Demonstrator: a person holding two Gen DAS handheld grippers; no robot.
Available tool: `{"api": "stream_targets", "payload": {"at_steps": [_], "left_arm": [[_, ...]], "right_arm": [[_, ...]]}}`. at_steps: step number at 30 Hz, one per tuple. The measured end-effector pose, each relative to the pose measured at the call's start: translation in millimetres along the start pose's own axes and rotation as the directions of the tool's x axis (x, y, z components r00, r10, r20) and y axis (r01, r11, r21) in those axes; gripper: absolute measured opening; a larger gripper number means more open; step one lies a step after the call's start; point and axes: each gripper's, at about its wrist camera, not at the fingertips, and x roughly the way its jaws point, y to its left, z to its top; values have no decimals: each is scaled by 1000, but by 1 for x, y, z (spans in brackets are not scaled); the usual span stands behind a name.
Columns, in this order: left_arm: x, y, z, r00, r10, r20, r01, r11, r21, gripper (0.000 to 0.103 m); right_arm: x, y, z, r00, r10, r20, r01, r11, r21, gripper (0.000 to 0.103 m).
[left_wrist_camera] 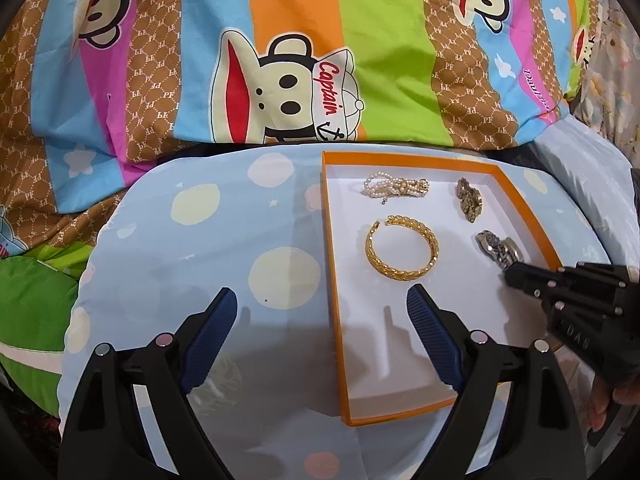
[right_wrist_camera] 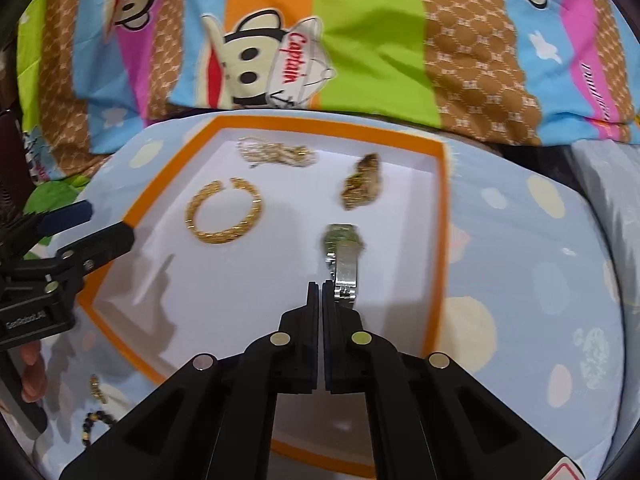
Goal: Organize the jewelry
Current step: 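Withdraw both open tools from the box toward the remaining jewelry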
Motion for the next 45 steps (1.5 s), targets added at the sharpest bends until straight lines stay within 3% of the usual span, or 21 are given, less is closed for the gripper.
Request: {"api": "stream_targets", "payload": {"at_steps": [8, 19, 22, 23, 26, 27, 32, 38, 45], "left_arm": [[2, -1, -5, 1000, -3, -15, 3, 1000, -10, 84], [-62, 10, -28, 998, -49, 41, 52, 997, -57, 84], [-80, 11, -45, 997, -61, 47, 63, 996, -64, 84], [-84, 11, -51, 997, -64, 47, 67, 996, -66, 85], [-94, 11, -77, 997, -70, 33, 72, 995, -66, 85], [-97, 10, -88, 997, -65, 28, 67, 996, -67, 85], [-99, 5, -130, 997, -73, -8, 72, 995, -74, 88], [-105, -15, -163, 994, -103, -30, 102, 994, -40, 92], [-95, -34, -163, 995, -91, -46, 91, 996, 9, 92]], "right_arm": [[-21, -5, -5, 999, 14, 49, -15, 1000, 16, 1], [-122, 18, -47, 977, 67, 203, -75, 997, 33, 1], [-141, 25, -70, 971, 55, 233, -66, 997, 40, 9], [-145, 26, -79, 970, 52, 238, -65, 997, 46, 15], [-150, 31, -105, 966, 40, 255, -60, 996, 71, 43], [-150, 32, -113, 966, 34, 256, -55, 996, 75, 46], [-134, 39, -146, 976, 46, 211, -71, 991, 112, 50], [-125, 51, -162, 982, 21, 187, -42, 993, 108, 50], [-120, 47, -167, 985, 26, 173, -52, 988, 147, 50]]}}
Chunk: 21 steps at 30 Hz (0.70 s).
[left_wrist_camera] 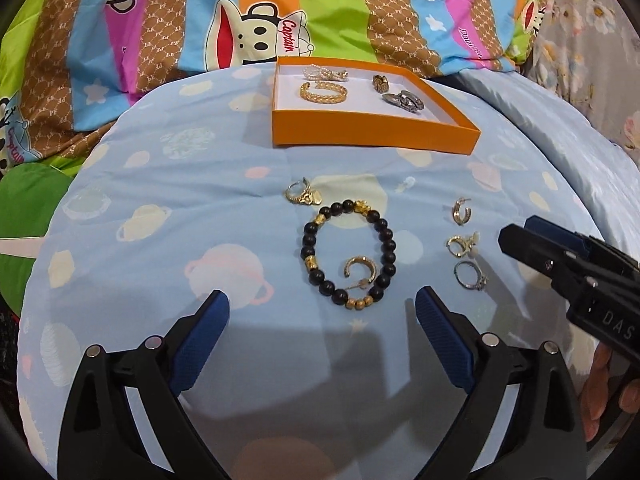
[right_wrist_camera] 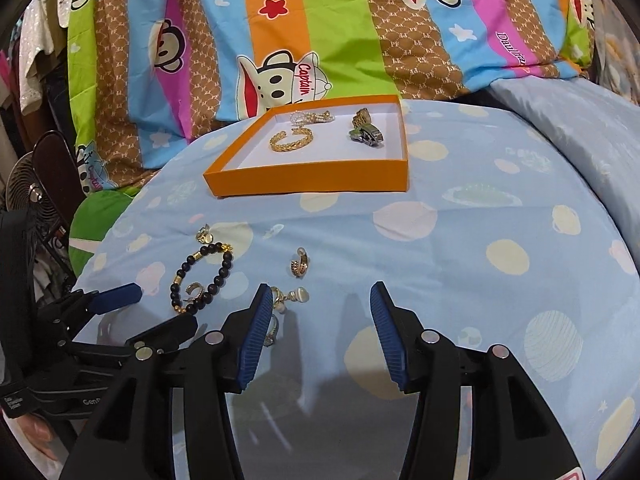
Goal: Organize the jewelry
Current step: 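Withdraw both open tools from the box toward the remaining jewelry, then close the left tool on the black bead bracelet and lift it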
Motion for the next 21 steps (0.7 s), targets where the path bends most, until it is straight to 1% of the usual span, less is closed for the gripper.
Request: {"api": "stream_targets", "payload": {"at_steps": [2, 6, 9, 10, 15, 17, 19, 21], "left_arm": [[6, -1, 5, 1000, -3, -7, 3, 1000, -8, 92], [14, -7, 13, 1000, 20, -11, -19, 1000, 14, 92], [19, -11, 17, 1000, 21, -13, -21, 999, 29, 90], [19, -12, 18, 1000, 21, -12, -21, 999, 32, 88], [17, -10, 19, 1000, 17, 7, -17, 999, 27, 66], [15, -8, 20, 1000, 4, 15, -4, 1000, 17, 52], [15, -5, 20, 1000, -12, 20, 12, 1000, 10, 46], [14, -4, 21, 999, -27, 21, 27, 1000, 1, 45]], "right_arm": [[1, 0, 0, 1000, 0, -1, 0, 1000, 4, 51], [2, -2, 0, 1000, -4, -2, 4, 1000, 9, 51], [3, -2, 0, 1000, -9, -2, 9, 1000, 8, 52], [3, -2, 0, 1000, -11, -3, 11, 1000, 8, 52], [5, 0, 1, 1000, -9, -7, 9, 1000, 1, 52], [5, 0, 0, 1000, -11, -8, 10, 1000, -3, 52], [5, 0, 0, 1000, -10, -9, 10, 1000, -2, 52], [5, 0, -1, 1000, -9, -9, 9, 1000, 1, 52]]}}
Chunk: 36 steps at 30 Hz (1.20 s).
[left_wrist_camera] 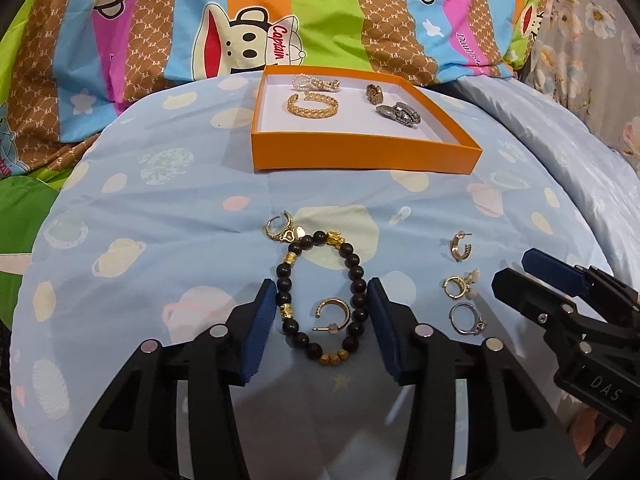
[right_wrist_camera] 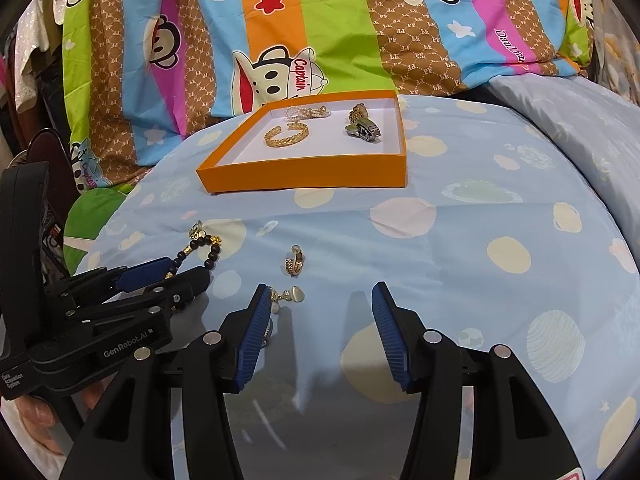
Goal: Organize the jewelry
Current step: 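Close the left tool on the black bead bracelet and lift it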
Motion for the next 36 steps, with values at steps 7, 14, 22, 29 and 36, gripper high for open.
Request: {"api": "stream_targets", "payload": {"at_steps": [7, 14, 22, 29, 36], "left_arm": [[-6, 24, 6, 995, -102, 0, 101, 990, -98, 50], [3, 26, 8, 1000, -29, -6, 28, 997, -69, 28], [5, 18, 10, 999, -46, 2, 46, 999, -27, 7], [-23, 15, 14, 987, -144, 69, 147, 988, -36, 7], [-50, 12, 14, 963, -240, 119, 246, 969, -34, 7]], "right_arm": [[-1, 0, 0, 1000, 4, 1, -4, 1000, 2, 52], [-1, 1, 1, 1000, 2, 3, -2, 1000, -5, 52], [2, 2, 2, 1000, 2, -3, -2, 1000, -6, 52], [11, 10, 9, 1000, 22, -2, -22, 1000, -18, 52], [28, 18, 20, 999, 21, -29, -22, 999, -23, 43]]}}
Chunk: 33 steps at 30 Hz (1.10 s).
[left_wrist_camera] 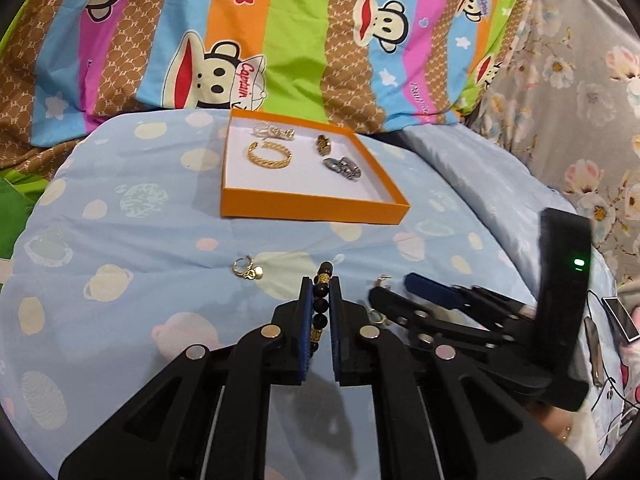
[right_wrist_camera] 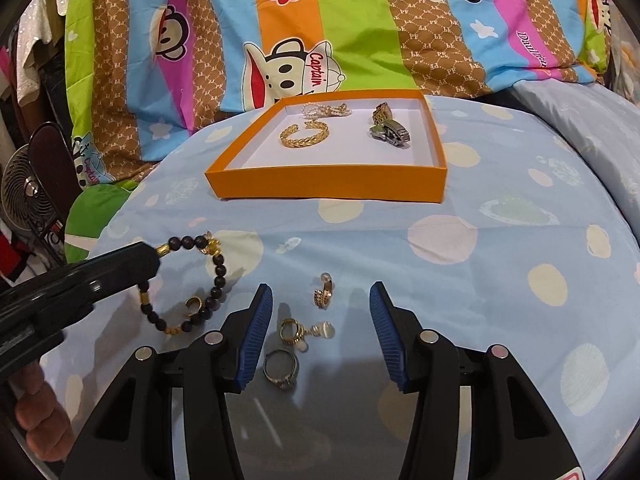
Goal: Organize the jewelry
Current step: 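Close the left tool on the black bead bracelet and lift it, then carry the bead bracelet into the orange box and open the left tool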
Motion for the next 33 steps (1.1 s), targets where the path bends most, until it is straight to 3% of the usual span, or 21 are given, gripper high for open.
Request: {"api": "stream_targets", "payload": {"at_steps": [11, 19, 24, 30, 33], "left_arm": [[-13, -2, 2, 999, -24, 28, 24, 1000, 1, 7], [-17, -2, 2, 999, -1, 38, 1, 1000, 17, 7], [-34, -7, 14, 997, 8, 78, -11, 999, 49, 7], [-43, -10, 68, 990, 6, 142, -18, 996, 84, 7], [-24, -4, 99, 990, -54, 132, 50, 998, 31, 7]], "right_arm": [[9, 1, 4, 1000, -13, -22, 13, 1000, 3, 4], [-11, 5, 2, 997, -34, 64, 36, 999, -30, 4], [-32, -5, 13, 995, 23, 93, -24, 1000, 11, 4], [-38, -20, 67, 991, 50, 124, -57, 997, 50, 4], [-21, -36, 94, 988, 102, 114, -116, 986, 120, 4]]}}
